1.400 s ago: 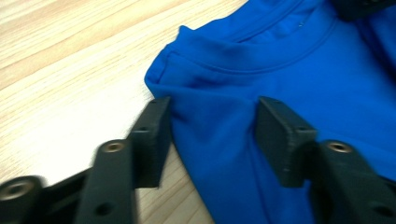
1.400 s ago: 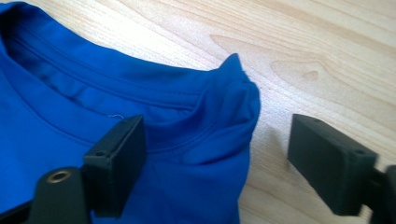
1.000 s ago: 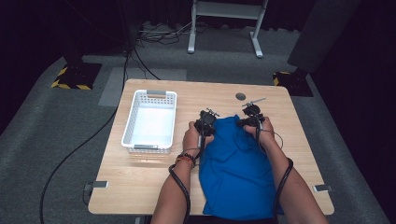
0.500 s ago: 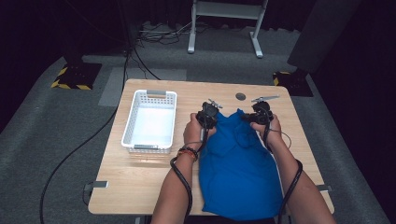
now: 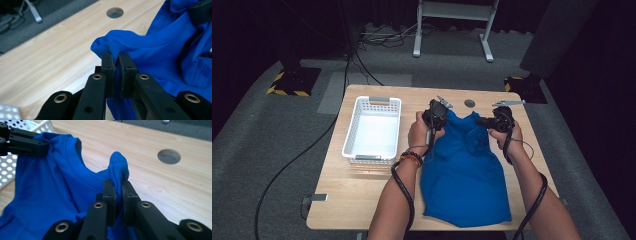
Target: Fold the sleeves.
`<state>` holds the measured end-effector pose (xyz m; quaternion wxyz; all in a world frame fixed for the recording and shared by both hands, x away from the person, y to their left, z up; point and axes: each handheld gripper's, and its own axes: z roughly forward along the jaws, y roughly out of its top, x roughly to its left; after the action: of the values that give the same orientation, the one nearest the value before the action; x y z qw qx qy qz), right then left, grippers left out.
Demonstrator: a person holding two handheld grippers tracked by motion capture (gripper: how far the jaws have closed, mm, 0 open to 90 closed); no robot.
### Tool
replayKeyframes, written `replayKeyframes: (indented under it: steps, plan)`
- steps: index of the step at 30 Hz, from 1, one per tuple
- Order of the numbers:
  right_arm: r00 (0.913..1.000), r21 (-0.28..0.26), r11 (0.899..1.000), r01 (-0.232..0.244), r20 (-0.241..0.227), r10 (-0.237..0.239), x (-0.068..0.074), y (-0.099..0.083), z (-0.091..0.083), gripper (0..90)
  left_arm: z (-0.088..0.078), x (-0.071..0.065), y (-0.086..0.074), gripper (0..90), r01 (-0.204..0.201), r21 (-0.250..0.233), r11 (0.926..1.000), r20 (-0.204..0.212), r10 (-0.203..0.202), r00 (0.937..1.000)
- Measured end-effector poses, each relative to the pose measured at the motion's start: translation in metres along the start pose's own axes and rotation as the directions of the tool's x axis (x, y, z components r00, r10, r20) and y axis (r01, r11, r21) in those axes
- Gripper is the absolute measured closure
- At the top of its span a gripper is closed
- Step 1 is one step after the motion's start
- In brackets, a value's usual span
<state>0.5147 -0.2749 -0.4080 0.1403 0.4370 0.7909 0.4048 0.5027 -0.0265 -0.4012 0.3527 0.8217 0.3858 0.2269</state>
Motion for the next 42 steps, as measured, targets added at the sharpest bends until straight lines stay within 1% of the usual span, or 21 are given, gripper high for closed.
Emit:
replayKeyframes:
  steps: [2,4,6,7,11,15,17,19,21,24,26,29,30,31,33,35,36,37,39,41,42]
  plan:
    - [1.0000,-0.011,1.000,0.004,-0.008,-0.004,0.002,0.001,-0.005,84.5,-0.004,-0.002,0.000,84.3,-0.005,-0.006,1.0000,0.004,0.005,1.0000]
    - [0.9998,-0.020,1.000,0.013,-0.014,-0.013,0.005,0.000,-0.010,84.6,-0.008,-0.007,-0.003,84.3,-0.020,-0.021,0.9996,0.012,0.021,0.9997]
    - [0.9994,-0.031,0.999,0.019,-0.027,-0.020,0.008,-0.003,-0.015,84.6,-0.013,-0.012,-0.007,84.2,-0.053,-0.027,0.9983,0.013,0.053,0.9985]
    - [0.9990,-0.034,0.999,0.030,-0.033,-0.031,0.010,-0.006,-0.018,84.6,-0.015,-0.013,-0.009,84.3,-0.051,-0.033,0.9982,0.021,0.051,0.9985]
    - [0.9976,-0.035,0.998,0.043,-0.053,-0.044,0.013,-0.017,-0.028,84.6,-0.025,-0.023,-0.021,84.2,-0.071,-0.052,0.9961,0.065,0.074,0.9952]
    - [0.9943,-0.046,0.997,0.061,-0.084,-0.065,0.022,-0.031,-0.039,84.5,-0.036,-0.038,-0.040,84.1,-0.095,-0.076,0.9926,0.104,0.103,0.9893]
    - [0.9922,-0.047,0.996,0.074,-0.097,-0.078,0.026,-0.039,-0.044,84.5,-0.040,-0.043,-0.049,84.1,-0.093,-0.086,0.9919,0.128,0.104,0.9863]
    - [0.9891,-0.047,0.995,0.085,-0.116,-0.090,0.031,-0.049,-0.048,84.5,-0.042,-0.051,-0.060,84.1,-0.113,-0.086,0.9899,0.141,0.125,0.9822]
    - [0.9873,-0.047,0.994,0.095,-0.123,-0.101,0.035,-0.059,-0.051,84.5,-0.045,-0.061,-0.072,84.0,-0.137,-0.086,0.9868,0.156,0.149,0.9765]
    - [0.9846,-0.042,0.994,0.101,-0.139,-0.106,0.040,-0.075,-0.056,84.4,-0.049,-0.070,-0.086,83.8,-0.146,-0.090,0.9852,0.191,0.161,0.9684]
    - [0.9822,-0.032,0.993,0.110,-0.149,-0.114,0.043,-0.087,-0.057,84.4,-0.051,-0.076,-0.092,83.7,-0.151,-0.083,0.9851,0.209,0.165,0.9638]
    - [0.9794,-0.024,0.992,0.122,-0.159,-0.124,0.046,-0.101,-0.060,84.3,-0.052,-0.086,-0.104,83.4,-0.172,-0.066,0.9828,0.231,0.183,0.9555]
    - [0.9793,-0.026,0.993,0.116,-0.164,-0.118,0.046,-0.105,-0.062,84.3,-0.051,-0.090,-0.109,83.1,-0.175,-0.058,0.9829,0.241,0.184,0.9529]
    - [0.9794,-0.028,0.994,0.105,-0.171,-0.108,0.045,-0.110,-0.063,84.4,-0.050,-0.091,-0.114,82.9,-0.169,-0.050,0.9843,0.250,0.177,0.9519]
    - [0.9777,-0.016,0.995,0.101,-0.183,-0.102,0.046,-0.117,-0.063,84.3,-0.048,-0.093,-0.122,82.6,-0.160,-0.034,0.9865,0.268,0.164,0.9495]
    - [0.9769,0.004,0.994,0.111,-0.184,-0.108,0.048,-0.126,-0.062,84.2,-0.047,-0.096,-0.129,82.2,-0.169,-0.020,0.9855,0.264,0.168,0.9499]
    - [0.9763,0.011,0.993,0.116,-0.185,-0.112,0.049,-0.129,-0.062,84.1,-0.046,-0.096,-0.134,82.0,-0.161,-0.013,0.9869,0.272,0.158,0.9492]
    - [0.9757,0.021,0.992,0.128,-0.182,-0.122,0.050,-0.133,-0.062,84.0,-0.045,-0.096,-0.137,81.8,-0.153,-0.008,0.9881,0.269,0.150,0.9513]
    - [0.9749,0.030,0.989,0.145,-0.175,-0.138,0.050,-0.137,-0.062,83.8,-0.044,-0.095,-0.143,81.2,-0.138,0.006,0.9904,0.277,0.132,0.9520]
    - [0.9740,0.039,0.987,0.158,-0.171,-0.149,0.050,-0.141,-0.063,83.6,-0.042,-0.095,-0.149,80.5,-0.147,0.025,0.9889,0.283,0.134,0.9498]
    - [0.9734,0.046,0.985,0.167,-0.166,-0.158,0.052,-0.143,-0.062,83.6,-0.042,-0.095,-0.151,80.2,-0.143,0.027,0.9893,0.283,0.130,0.9502]
